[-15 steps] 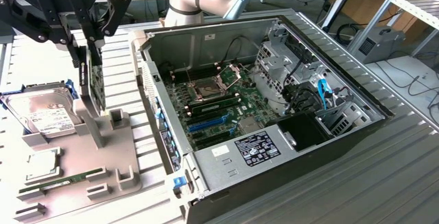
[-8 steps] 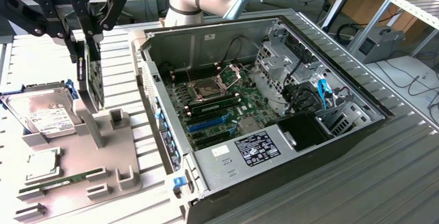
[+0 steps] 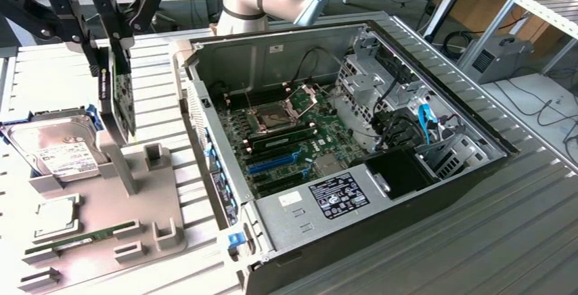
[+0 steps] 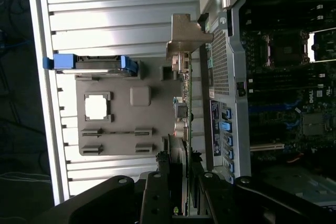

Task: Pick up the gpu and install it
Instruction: 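Pick up the gpu and move the gpu toward the slot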

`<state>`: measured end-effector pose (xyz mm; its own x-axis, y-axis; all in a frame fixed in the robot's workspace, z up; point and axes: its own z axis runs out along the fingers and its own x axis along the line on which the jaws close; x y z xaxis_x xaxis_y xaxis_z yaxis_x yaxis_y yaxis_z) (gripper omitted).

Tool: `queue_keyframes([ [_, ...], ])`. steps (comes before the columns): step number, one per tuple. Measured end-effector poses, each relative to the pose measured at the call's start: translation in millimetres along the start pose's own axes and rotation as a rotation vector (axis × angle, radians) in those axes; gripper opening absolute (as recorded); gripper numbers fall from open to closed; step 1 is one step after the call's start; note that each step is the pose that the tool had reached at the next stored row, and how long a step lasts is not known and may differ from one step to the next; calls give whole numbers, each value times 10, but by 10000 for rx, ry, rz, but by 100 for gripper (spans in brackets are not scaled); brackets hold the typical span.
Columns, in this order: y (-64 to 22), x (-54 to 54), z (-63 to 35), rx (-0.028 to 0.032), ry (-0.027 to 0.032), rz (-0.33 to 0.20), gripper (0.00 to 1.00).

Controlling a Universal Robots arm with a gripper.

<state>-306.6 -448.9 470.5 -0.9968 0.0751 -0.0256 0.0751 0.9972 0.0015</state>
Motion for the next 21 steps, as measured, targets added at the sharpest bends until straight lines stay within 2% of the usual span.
queue_keyframes([
  [21, 1, -6, -213, 2, 2, 0, 26],
])
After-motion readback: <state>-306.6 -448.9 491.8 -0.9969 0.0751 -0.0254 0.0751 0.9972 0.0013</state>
